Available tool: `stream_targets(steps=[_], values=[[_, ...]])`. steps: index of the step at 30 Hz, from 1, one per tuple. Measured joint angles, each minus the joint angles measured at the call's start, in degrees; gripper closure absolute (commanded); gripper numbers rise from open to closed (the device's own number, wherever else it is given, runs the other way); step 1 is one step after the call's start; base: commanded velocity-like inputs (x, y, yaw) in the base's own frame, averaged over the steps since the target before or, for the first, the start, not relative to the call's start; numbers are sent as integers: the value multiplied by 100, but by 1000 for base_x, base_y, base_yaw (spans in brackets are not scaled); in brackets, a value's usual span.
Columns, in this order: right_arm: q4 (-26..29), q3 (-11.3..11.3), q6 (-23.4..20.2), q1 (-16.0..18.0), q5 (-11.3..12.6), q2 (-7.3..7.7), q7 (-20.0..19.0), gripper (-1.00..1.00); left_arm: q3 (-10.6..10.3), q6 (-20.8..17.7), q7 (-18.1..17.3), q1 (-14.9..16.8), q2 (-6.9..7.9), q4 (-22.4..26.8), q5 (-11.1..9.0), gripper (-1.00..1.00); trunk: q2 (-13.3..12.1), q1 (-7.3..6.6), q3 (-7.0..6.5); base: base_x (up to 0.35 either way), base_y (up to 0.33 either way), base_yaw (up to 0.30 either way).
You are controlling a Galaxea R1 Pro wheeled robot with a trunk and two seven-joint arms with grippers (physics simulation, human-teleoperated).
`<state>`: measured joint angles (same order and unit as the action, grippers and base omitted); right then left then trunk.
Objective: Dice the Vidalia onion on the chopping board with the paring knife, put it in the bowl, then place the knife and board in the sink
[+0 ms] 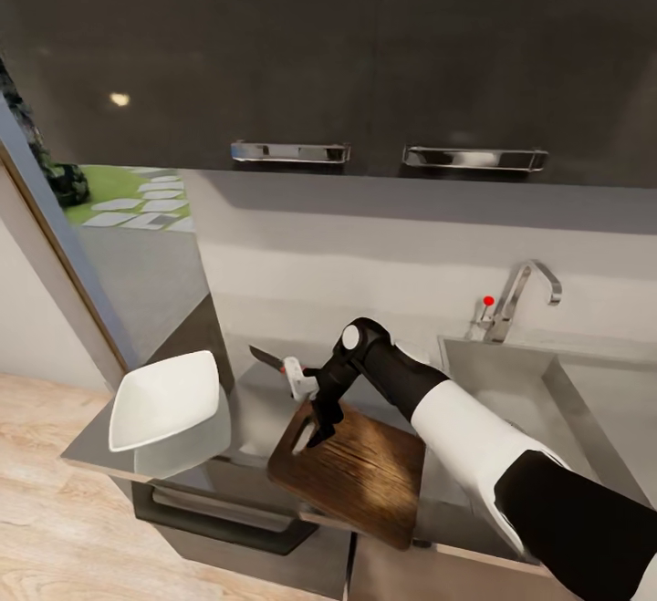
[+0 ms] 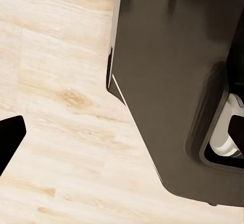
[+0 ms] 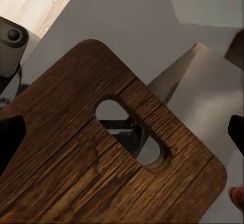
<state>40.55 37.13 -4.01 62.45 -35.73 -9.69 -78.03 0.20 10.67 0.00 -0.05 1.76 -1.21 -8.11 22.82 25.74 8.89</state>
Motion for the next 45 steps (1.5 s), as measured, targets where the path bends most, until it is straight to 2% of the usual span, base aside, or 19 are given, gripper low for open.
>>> stream_targets(steps=[16,30,39,42,45], values=[[-127,0,17,0,8,29,27,-100,-1,2,0,0,-12,0,-1,-100,-1,1,0,26,-25,0],[-140,1,19,-1,10,22,45,-100,0,11,2,0,0,0,0,-100,0,-1,0,114,211,0],[-145,0,25,0,8,29,44,-100,0,2,0,0,0,-2,-1,-100,-1,1,0,41,53,0],[-168,1,109,0,7,35,38,-100,-5,1,0,-1,-3,-3,0,-100,-1,1,0,4,6,0],[-346,2,450,-1,3,60,3,-100,-8,1,0,-1,-8,-6,-1,-100,-1,1,0,0,1,0]])
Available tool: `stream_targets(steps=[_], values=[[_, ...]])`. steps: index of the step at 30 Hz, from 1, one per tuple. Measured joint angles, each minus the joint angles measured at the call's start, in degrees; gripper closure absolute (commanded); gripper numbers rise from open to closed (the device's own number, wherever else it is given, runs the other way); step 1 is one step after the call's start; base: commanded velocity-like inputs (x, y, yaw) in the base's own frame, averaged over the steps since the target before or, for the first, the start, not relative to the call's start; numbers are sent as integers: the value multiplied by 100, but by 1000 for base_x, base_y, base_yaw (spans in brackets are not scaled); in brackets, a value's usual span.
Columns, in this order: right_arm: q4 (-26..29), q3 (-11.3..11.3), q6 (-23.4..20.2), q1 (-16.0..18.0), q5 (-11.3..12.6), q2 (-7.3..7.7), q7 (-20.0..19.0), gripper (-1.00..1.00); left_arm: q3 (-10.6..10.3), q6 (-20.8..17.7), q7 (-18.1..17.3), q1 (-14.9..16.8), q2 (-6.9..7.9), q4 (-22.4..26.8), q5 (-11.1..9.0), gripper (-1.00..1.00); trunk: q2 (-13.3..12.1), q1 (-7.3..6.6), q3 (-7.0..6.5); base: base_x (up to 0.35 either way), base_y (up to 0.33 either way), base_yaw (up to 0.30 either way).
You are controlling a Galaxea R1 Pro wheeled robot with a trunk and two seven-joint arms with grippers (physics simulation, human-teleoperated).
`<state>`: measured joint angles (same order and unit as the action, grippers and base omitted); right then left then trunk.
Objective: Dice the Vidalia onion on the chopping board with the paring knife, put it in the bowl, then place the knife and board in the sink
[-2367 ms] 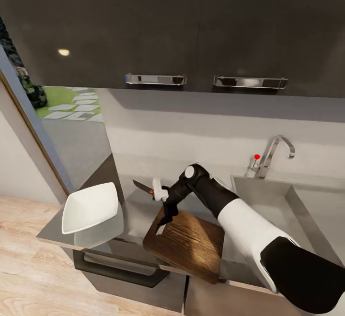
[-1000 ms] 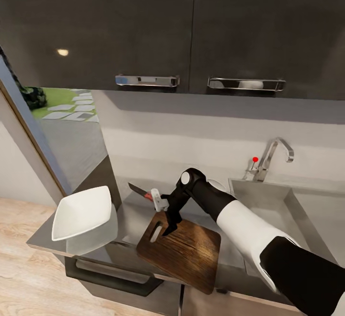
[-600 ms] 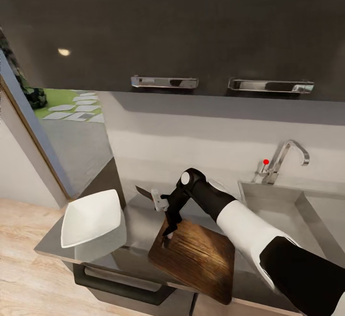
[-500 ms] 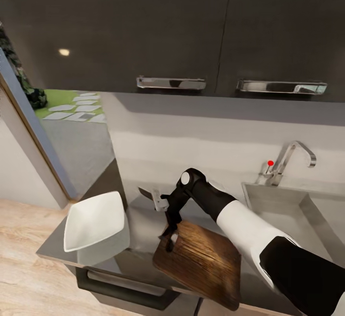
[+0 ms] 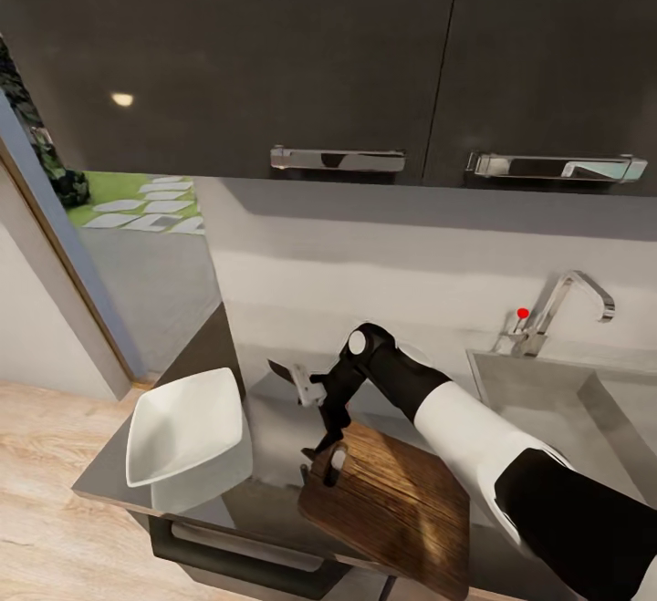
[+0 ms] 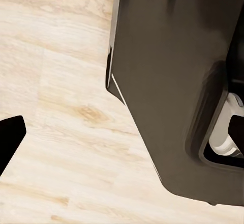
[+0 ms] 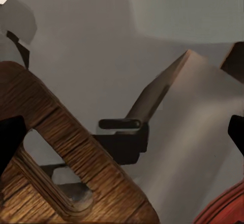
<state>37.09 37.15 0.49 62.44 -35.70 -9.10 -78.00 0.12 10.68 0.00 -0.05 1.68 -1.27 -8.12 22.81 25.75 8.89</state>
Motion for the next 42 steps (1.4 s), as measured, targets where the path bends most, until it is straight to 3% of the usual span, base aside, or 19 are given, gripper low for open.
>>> stream_targets(steps=[7,16,42], values=[[-101,7,113,0,-68,66,-13,-100,0,0,0,0,-1,-3,0,-100,0,0,0,0,0,0],[-201,8,181,0,-484,91,-25,-100,-1,0,0,1,-9,-3,0,-100,0,0,0,0,0,0],[-547,37,389,0,-550,84,-22,-100,0,0,0,1,-19,-8,0,-100,0,0,0,0,0,0]])
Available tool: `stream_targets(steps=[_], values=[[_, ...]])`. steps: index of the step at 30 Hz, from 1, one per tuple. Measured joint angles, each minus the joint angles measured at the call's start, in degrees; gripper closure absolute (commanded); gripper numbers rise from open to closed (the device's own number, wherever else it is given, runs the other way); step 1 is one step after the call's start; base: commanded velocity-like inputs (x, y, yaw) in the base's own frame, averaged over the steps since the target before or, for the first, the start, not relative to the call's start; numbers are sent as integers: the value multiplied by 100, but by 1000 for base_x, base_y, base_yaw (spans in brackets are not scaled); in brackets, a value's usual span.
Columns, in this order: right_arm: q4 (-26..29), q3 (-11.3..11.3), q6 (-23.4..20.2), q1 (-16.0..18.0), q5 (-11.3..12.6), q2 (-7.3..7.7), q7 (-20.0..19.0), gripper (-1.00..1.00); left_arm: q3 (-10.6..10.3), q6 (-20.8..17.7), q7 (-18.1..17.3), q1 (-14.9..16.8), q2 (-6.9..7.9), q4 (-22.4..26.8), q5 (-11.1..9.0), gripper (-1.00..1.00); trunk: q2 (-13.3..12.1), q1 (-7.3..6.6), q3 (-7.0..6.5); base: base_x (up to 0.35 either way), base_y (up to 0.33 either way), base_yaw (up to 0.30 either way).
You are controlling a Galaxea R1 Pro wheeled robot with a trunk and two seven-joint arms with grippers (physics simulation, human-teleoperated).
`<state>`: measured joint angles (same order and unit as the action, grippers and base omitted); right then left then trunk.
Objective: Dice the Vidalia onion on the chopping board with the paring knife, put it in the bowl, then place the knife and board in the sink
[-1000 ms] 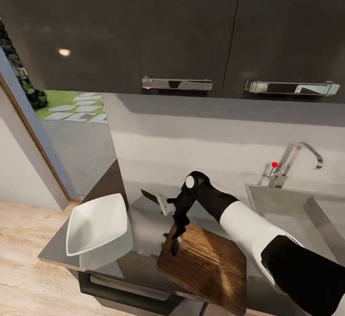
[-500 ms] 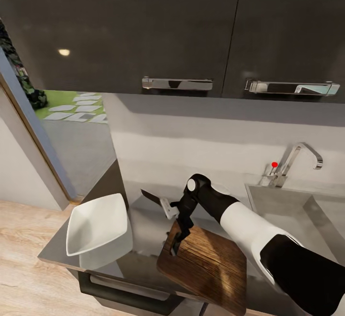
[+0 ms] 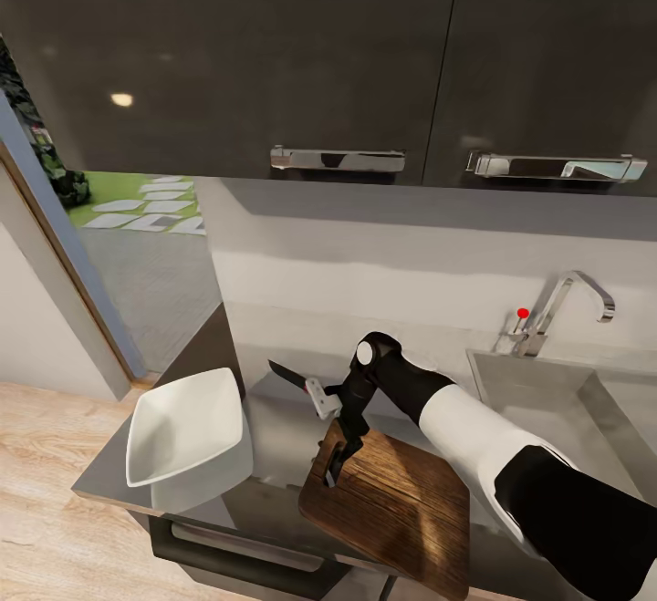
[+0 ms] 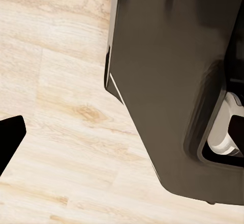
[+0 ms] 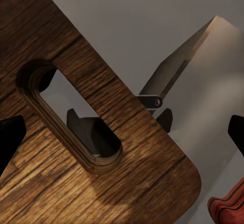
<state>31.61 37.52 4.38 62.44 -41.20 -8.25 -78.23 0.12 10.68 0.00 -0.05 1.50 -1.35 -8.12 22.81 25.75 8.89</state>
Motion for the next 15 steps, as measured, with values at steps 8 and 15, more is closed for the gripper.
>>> stream_targets(steps=[8,15], values=[[-7,5,-1,0,-1,0,20,-100,0,0,0,0,0,5,0,-100,0,0,10,0,0,0],[-9,6,0,0,-1,0,39,-100,0,0,0,-1,0,2,0,-100,0,0,51,0,0,0]])
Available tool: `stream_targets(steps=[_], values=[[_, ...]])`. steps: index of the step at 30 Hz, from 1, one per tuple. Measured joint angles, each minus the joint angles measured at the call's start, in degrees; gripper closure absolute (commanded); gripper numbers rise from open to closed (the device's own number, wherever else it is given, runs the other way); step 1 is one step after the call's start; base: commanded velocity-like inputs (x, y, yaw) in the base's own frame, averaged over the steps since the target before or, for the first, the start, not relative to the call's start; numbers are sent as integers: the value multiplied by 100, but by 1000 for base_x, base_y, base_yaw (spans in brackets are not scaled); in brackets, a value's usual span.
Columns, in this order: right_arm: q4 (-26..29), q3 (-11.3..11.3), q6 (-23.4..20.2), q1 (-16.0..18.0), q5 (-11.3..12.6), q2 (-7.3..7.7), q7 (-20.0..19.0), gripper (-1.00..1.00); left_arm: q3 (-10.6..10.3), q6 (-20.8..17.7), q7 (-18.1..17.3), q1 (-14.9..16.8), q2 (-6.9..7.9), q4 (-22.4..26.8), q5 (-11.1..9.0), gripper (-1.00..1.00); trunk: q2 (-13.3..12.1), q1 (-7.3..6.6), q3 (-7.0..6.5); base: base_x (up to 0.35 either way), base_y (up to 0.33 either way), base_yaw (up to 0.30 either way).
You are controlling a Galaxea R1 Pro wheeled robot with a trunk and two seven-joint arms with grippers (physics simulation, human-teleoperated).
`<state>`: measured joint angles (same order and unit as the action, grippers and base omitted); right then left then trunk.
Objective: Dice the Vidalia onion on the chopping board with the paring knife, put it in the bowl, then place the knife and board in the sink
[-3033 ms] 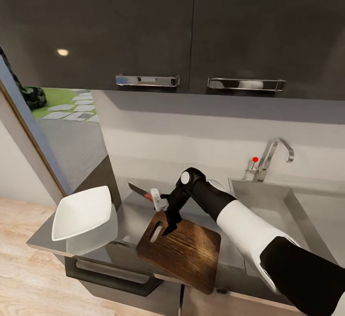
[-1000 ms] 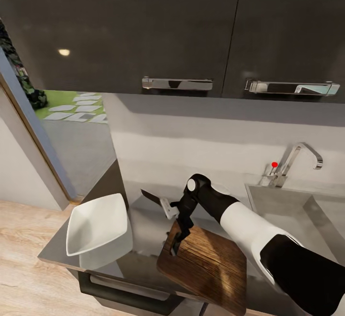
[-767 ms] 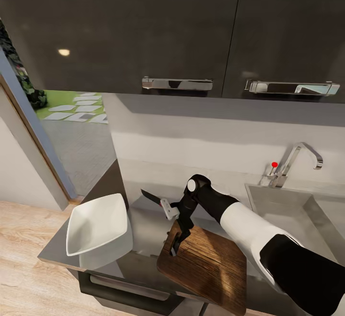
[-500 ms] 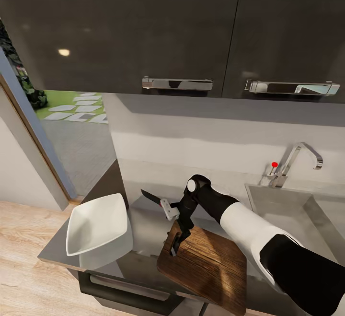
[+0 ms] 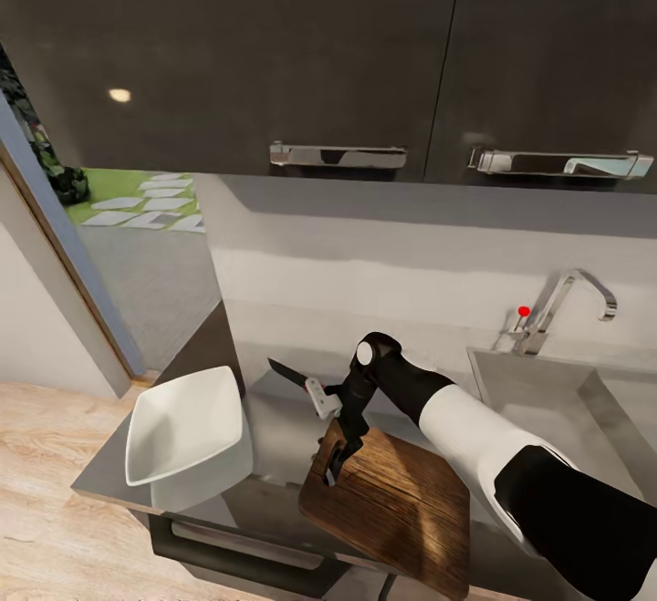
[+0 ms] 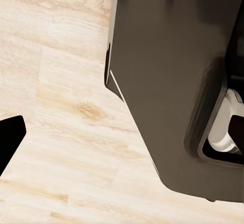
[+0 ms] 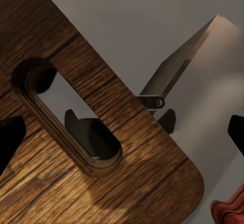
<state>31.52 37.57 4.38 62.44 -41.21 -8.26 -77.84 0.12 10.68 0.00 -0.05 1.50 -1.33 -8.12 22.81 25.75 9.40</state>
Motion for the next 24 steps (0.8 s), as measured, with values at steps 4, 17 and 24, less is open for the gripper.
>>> stream_targets(steps=[4,17,24], values=[[-12,0,0,0,0,0,3,-100,0,0,0,1,0,-1,0,-100,0,0,30,0,0,0],[-24,-1,-7,0,-274,-7,12,-100,0,0,0,0,0,2,0,-100,0,0,138,0,0,0],[-27,-1,-8,0,-322,0,13,-100,0,0,0,1,0,3,0,-100,0,0,197,3,0,0]])
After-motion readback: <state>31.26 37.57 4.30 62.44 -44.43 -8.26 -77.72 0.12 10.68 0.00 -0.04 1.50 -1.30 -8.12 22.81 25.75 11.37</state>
